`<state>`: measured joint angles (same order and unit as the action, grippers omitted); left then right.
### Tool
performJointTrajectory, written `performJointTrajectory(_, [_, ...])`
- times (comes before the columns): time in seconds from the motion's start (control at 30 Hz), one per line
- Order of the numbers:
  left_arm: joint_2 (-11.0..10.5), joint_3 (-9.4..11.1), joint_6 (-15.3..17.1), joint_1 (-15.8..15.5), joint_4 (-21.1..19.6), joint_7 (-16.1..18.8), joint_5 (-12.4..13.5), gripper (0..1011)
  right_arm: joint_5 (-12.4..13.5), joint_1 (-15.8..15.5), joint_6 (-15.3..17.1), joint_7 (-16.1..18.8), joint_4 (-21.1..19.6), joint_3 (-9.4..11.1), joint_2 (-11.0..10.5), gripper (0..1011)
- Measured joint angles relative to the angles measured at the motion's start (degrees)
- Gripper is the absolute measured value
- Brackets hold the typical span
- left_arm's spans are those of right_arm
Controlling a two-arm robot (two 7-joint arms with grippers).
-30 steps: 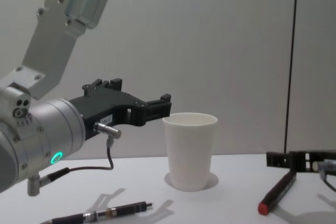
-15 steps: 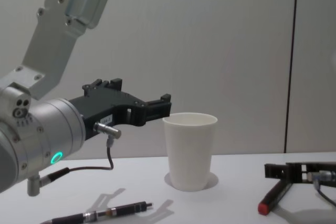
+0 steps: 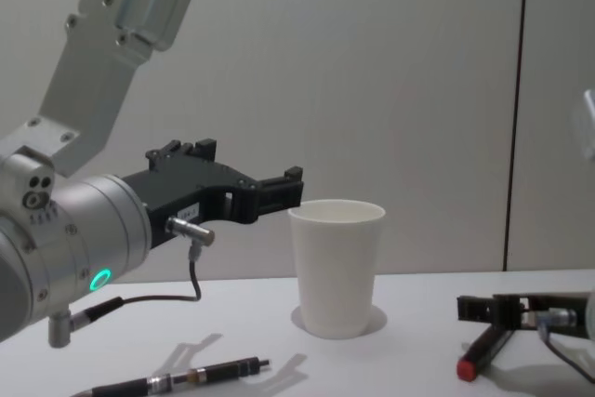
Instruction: Place the pen into the pen holder.
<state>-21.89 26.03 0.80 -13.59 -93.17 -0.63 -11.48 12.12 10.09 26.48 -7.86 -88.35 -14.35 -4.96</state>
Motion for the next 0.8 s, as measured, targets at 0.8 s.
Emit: performJointTrajectory(0.8, [0.00,0.00,0.00,0.00,0.00,0.00,0.00,1001,-1.29,-0.80,0.34,-1.59,0.53,-0.81,1.52,1002])
